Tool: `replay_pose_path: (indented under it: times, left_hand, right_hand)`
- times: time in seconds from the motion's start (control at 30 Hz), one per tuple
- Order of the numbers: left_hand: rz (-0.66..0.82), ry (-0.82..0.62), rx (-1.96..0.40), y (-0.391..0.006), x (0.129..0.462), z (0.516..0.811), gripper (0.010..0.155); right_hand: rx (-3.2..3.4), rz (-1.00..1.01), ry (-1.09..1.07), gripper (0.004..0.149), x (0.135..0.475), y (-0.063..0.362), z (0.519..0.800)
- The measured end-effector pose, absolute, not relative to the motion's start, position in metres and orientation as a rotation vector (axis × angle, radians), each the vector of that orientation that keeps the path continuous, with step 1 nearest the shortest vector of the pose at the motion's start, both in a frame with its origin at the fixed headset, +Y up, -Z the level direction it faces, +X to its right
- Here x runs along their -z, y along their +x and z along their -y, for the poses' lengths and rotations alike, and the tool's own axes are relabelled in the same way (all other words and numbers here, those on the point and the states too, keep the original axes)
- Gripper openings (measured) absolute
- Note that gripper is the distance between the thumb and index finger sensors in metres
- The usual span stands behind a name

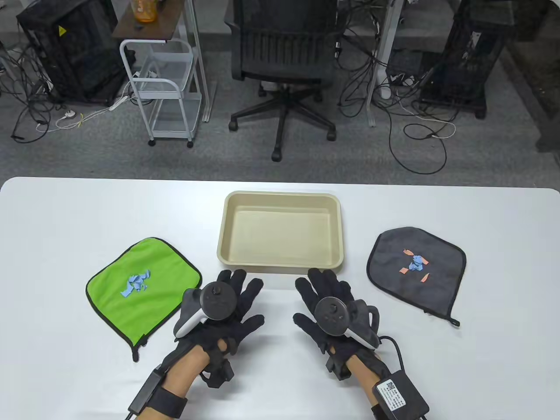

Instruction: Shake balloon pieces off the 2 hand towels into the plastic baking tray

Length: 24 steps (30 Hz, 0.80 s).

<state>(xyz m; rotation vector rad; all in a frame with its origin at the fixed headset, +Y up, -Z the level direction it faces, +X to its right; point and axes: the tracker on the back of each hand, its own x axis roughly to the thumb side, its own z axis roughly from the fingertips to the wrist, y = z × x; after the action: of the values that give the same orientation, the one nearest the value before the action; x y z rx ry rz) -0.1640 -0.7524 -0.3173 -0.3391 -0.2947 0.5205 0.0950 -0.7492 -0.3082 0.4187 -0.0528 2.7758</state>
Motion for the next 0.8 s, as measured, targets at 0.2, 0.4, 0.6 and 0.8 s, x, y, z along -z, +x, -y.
replay_pose_path:
  times: [0.2,0.4,0.6,0.8]
  left_hand:
    - [0.299,-0.352,-0.511,-0.163,0.318,0.754,0.078]
    - [0.3,-0.363,-0.506,-0.163,0.316,0.754,0.078]
    - [0.298,-0.361,-0.503,-0.164,0.315,0.754,0.078]
    - [0.296,-0.372,-0.493,-0.164,0.314,0.755,0.078]
  right_hand:
    - [-2.791,0.057,0.422,0.076,0.308,0.095,0.749]
    - [-2.798,0.059,0.422,0.076,0.308,0.094,0.748]
    - [-2.794,0.072,0.428,0.076,0.308,0.093,0.748]
    - [-2.83,0.1,0.416,0.077,0.311,0.097,0.735]
